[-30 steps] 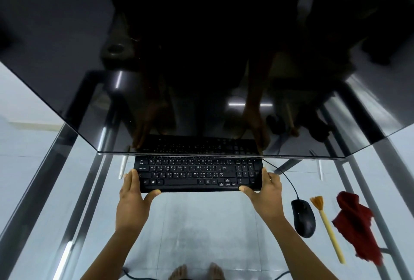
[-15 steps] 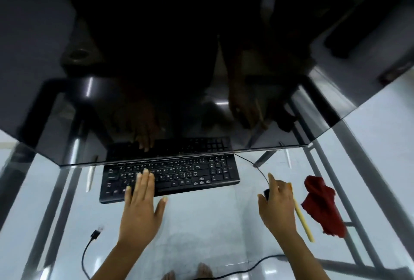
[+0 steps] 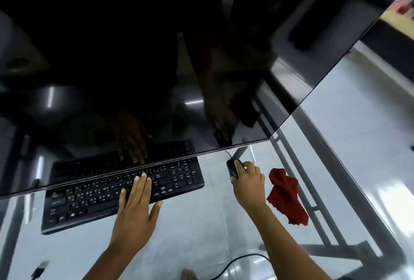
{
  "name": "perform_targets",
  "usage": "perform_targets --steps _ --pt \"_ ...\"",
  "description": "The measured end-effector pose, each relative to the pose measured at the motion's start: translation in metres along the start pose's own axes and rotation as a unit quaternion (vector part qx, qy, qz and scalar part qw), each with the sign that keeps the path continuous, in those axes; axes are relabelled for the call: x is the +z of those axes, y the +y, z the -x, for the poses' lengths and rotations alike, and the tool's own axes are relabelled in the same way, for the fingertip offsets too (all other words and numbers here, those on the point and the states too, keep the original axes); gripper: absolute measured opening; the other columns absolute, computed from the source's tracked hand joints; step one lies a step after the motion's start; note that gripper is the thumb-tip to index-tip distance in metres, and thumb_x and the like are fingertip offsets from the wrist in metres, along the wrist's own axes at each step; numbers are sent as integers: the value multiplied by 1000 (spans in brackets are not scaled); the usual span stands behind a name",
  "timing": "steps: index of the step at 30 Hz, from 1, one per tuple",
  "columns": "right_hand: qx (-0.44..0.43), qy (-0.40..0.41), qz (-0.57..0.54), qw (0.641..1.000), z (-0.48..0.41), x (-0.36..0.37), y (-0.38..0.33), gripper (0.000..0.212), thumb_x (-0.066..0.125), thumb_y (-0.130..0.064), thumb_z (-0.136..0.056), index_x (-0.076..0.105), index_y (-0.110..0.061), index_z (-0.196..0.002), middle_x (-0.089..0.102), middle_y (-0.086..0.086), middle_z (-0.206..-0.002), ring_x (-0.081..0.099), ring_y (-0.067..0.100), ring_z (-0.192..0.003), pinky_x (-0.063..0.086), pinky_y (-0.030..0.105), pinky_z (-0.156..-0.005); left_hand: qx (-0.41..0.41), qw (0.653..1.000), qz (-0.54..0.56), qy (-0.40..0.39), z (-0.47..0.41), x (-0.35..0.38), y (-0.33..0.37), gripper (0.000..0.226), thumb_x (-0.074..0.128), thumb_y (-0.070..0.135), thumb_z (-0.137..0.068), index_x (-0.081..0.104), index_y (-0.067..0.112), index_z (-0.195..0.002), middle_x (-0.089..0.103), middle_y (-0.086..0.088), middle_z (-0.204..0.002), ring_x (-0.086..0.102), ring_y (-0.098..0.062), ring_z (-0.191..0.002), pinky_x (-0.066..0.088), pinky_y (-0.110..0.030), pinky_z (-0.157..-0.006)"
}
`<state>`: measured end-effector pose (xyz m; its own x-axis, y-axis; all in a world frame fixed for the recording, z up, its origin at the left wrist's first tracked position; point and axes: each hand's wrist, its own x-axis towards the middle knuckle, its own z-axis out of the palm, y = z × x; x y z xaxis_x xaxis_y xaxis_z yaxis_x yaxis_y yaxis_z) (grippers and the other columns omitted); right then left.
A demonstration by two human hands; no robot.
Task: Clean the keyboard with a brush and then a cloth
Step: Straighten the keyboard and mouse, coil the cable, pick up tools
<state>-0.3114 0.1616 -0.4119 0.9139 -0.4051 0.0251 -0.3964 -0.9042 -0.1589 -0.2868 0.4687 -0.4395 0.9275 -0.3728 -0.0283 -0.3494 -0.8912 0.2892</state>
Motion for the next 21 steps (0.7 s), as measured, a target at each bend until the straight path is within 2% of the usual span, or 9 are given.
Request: perform_targets --steps 5,9,16,21 --pt "33 -17 -15 999 -31 -4 5 48 63 -26 -90 52 -15 -135 53 13 -125 50 34 -108 40 45 -89 -23 999 32 9 3 -3 -6 75 17 58 -94 19 10 -152 6 3 -161 -6 -8 -147 -12 -31 -118" --pt "30 -7 -24 999 -33 -2 8 46 66 -25 -88 54 -15 -132 54 14 -122 51 35 -105 41 46 -87 -33 999 35 11 7 -4 -11 76 18 58 -93 19 9 -151 6 4 -161 -6 -8 -147 -12 -31 -118" --pt "15 -27 -7 999 -39 -4 7 47 57 -30 -94 47 -16 -139 49 14 -133 47 33 -115 39 44 -95 -46 998 37 16 11 -4 -14 77 16 58 -93 19 8 -151 6 3 -161 -6 -8 -147 -1 -39 -120" --pt "16 -21 2 1000 -33 -5 7 52 67 -28 -88 52 -13 -135 51 18 -130 50 38 -110 41 49 -90 -74 996 39 38 26 -17 -33 76 17 57 -94 20 7 -151 10 1 -161 -3 -10 -148 5 -43 -120"
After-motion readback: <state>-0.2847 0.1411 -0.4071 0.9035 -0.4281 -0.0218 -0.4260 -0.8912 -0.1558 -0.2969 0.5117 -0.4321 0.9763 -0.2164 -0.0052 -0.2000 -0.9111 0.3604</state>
